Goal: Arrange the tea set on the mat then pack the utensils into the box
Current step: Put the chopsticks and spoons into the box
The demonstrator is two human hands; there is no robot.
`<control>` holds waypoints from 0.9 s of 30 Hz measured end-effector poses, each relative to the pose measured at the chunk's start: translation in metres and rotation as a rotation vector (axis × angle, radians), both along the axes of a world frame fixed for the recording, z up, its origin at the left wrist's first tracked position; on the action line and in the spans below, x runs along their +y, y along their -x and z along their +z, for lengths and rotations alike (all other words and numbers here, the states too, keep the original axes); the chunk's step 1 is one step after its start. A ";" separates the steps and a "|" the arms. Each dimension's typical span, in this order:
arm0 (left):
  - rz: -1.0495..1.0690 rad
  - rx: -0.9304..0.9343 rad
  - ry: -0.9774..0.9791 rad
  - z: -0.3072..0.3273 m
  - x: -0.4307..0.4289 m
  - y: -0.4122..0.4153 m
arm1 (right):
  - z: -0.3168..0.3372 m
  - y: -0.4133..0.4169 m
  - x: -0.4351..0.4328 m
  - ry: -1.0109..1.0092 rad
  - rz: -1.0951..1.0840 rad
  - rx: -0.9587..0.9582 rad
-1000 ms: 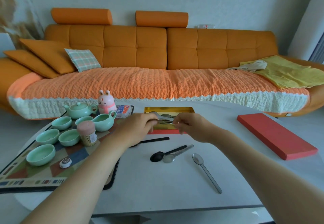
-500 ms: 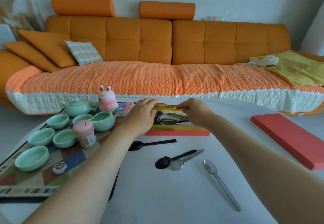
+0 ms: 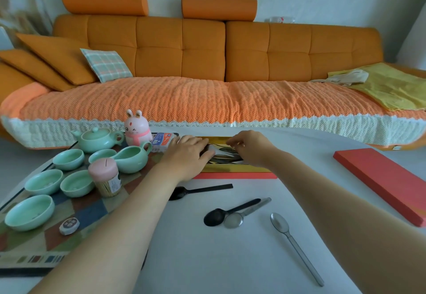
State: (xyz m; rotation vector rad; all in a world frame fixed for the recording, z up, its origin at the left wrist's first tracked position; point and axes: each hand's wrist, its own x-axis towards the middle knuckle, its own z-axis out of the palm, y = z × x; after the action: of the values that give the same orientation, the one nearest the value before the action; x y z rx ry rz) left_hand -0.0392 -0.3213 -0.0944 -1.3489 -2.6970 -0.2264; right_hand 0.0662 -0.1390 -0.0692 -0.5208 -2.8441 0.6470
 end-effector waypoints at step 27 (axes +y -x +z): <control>-0.337 -0.111 -0.091 0.030 0.008 -0.125 | 0.028 -0.126 -0.013 -0.074 0.296 -0.387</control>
State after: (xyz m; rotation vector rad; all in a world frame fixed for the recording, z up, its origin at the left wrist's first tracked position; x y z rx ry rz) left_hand 0.0859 -0.3133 -0.0642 -1.8039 -2.4896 -0.4612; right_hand 0.1926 -0.1522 -0.0408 -0.2323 -3.3362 0.5305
